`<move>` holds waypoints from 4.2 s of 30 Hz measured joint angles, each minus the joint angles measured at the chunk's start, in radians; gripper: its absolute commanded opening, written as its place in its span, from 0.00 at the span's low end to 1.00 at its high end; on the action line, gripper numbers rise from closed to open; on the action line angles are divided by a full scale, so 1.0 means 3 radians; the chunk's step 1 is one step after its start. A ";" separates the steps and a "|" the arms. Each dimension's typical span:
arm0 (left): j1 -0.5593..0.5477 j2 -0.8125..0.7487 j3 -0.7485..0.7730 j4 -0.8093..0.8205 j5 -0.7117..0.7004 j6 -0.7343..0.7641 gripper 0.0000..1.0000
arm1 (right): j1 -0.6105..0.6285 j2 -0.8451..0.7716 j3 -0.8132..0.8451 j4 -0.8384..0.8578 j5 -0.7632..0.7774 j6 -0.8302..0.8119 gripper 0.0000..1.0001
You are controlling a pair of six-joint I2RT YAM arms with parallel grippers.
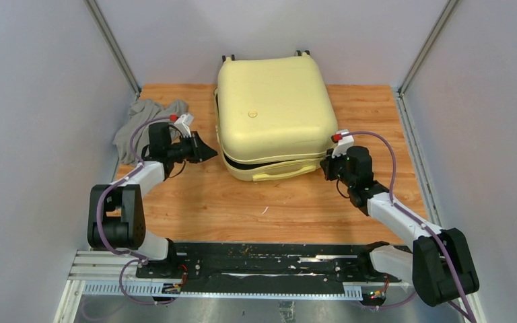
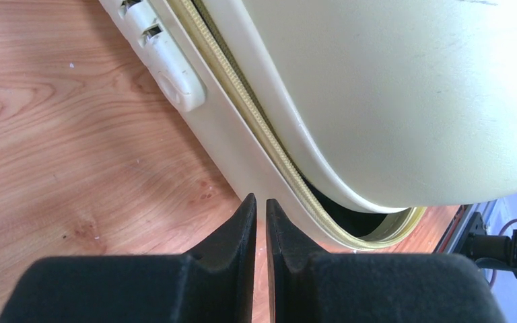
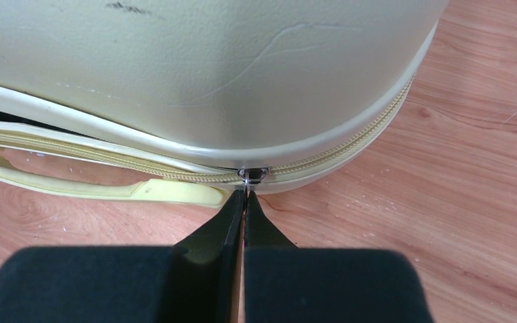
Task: Pack the luggage
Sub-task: Zip the luggage at the center of the board.
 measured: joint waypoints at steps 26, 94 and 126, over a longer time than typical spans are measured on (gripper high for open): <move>-0.0426 0.0623 0.0161 0.0038 -0.0680 -0.0071 0.07 | 0.0189 0.0053 0.0182 -0.0252 0.0083 -0.0102 0.00; -0.0694 0.0261 0.0790 -0.0076 -0.0256 -0.0020 0.38 | -0.0526 -0.0518 0.0726 -0.0965 -0.0127 0.0868 0.92; -0.0717 0.0005 0.0523 0.0189 -0.0086 0.0103 0.35 | 0.0818 -0.0163 0.0210 -0.0126 0.0206 0.1995 0.88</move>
